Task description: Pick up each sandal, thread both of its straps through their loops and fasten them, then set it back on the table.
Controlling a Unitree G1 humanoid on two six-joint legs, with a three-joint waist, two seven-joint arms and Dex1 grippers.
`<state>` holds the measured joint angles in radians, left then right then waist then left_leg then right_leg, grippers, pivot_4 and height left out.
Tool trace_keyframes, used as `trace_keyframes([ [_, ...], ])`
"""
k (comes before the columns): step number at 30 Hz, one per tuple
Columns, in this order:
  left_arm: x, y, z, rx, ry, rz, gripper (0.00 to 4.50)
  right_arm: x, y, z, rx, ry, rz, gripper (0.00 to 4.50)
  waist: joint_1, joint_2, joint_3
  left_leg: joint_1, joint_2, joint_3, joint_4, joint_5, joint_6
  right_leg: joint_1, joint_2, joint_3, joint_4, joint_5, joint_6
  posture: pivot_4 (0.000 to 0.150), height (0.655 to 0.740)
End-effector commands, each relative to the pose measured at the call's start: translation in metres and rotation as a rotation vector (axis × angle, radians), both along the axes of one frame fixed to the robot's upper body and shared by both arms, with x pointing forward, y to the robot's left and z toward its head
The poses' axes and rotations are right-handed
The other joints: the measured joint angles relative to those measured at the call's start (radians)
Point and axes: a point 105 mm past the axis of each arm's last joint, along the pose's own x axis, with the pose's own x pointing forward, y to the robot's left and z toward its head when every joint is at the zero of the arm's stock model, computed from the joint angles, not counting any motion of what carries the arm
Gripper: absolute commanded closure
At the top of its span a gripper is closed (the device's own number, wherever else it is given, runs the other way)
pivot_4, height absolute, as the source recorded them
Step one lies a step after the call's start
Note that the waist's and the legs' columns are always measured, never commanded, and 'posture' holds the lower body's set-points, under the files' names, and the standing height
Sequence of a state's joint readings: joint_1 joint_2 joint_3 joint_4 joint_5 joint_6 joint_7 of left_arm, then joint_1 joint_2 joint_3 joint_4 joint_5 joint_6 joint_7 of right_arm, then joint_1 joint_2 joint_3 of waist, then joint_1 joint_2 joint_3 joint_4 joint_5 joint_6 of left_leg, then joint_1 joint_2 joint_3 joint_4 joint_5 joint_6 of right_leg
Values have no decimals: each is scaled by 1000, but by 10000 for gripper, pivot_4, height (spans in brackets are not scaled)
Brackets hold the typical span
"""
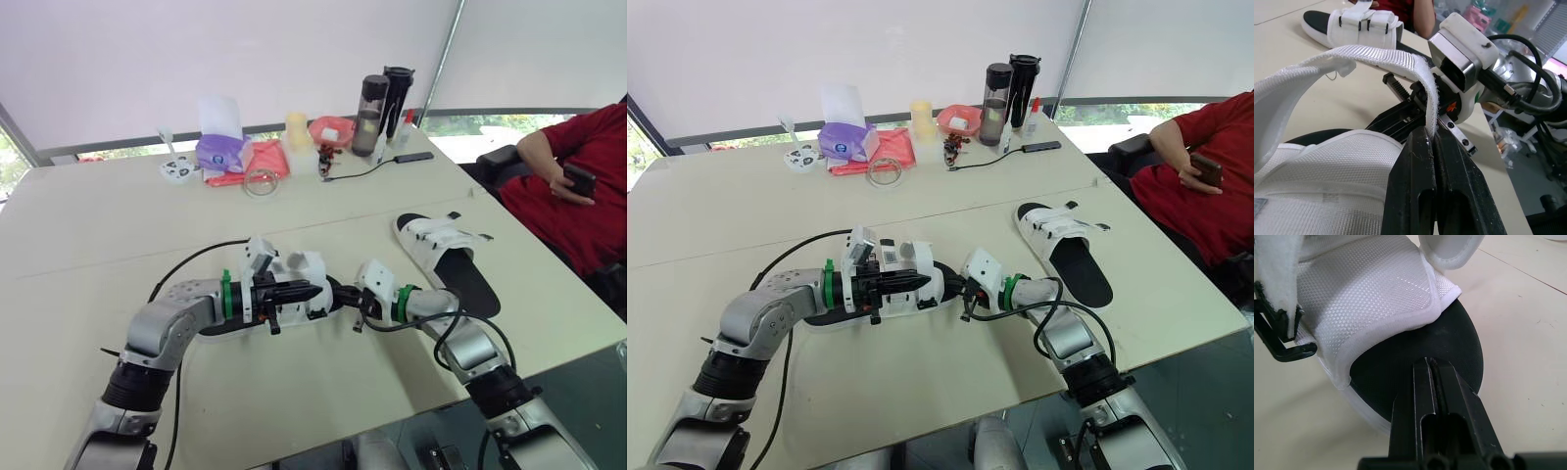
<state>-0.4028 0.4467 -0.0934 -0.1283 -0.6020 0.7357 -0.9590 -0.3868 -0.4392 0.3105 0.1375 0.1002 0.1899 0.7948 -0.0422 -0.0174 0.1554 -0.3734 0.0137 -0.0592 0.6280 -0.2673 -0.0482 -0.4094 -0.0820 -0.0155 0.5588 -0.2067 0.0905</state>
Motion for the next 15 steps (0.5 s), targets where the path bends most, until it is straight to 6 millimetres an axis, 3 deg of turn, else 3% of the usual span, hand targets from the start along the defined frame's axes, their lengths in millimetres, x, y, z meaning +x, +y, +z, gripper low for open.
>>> trace_keyframes([
  [1,-3,1,0,14,-31,-6,44506,-18,-30,-76,-191,242,-100,45000,-1,0,0,0,0,0,0,0,0,0,0,0,0,0,0,1500,7400],
  [11,13,2,-3,-2,-74,137,44506,-18,-30,-77,-191,241,-102,45000,-1,0,0,0,1,0,0,0,0,0,0,0,-1,0,0,1500,7400],
  [15,-2,0,-7,0,-49,88,44506,-19,-31,-77,-192,242,-101,45000,-1,0,0,0,1,0,0,0,0,0,0,0,-1,0,0,1500,7400],
])
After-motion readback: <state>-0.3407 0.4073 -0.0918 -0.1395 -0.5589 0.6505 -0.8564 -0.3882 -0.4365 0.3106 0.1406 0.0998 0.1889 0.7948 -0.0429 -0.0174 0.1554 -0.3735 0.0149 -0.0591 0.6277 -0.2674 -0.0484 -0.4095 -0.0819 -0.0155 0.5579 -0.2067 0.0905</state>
